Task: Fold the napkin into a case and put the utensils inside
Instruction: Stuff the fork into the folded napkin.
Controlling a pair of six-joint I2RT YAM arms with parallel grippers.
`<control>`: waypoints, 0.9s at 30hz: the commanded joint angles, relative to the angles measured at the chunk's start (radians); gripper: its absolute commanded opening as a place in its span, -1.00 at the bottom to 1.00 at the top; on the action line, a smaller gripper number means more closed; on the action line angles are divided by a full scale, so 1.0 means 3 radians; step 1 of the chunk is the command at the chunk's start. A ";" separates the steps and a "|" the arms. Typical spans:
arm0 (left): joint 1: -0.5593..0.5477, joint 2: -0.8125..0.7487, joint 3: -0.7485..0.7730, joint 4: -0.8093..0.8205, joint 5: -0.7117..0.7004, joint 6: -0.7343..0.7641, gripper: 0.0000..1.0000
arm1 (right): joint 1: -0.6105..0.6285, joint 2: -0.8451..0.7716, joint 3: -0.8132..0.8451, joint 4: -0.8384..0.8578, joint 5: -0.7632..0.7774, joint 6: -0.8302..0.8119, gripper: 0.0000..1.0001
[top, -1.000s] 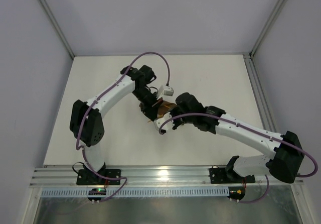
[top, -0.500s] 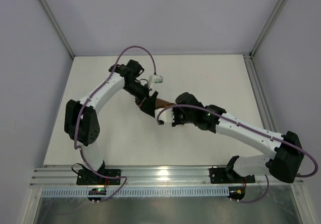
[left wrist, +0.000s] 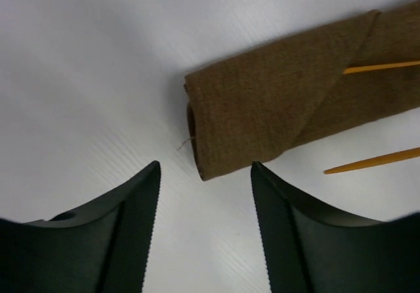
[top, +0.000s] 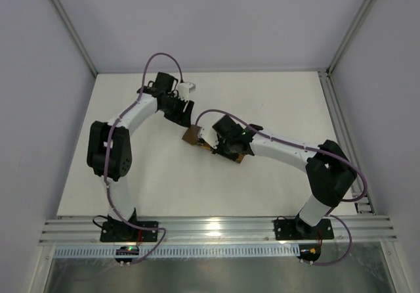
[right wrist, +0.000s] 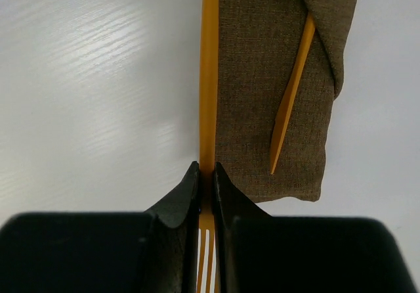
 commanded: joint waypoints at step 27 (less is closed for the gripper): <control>-0.0087 0.0566 0.0073 0.0241 -0.0097 -0.0006 -0.10 | -0.0292 0.0454 0.0386 -0.0224 0.0273 0.0282 -0.94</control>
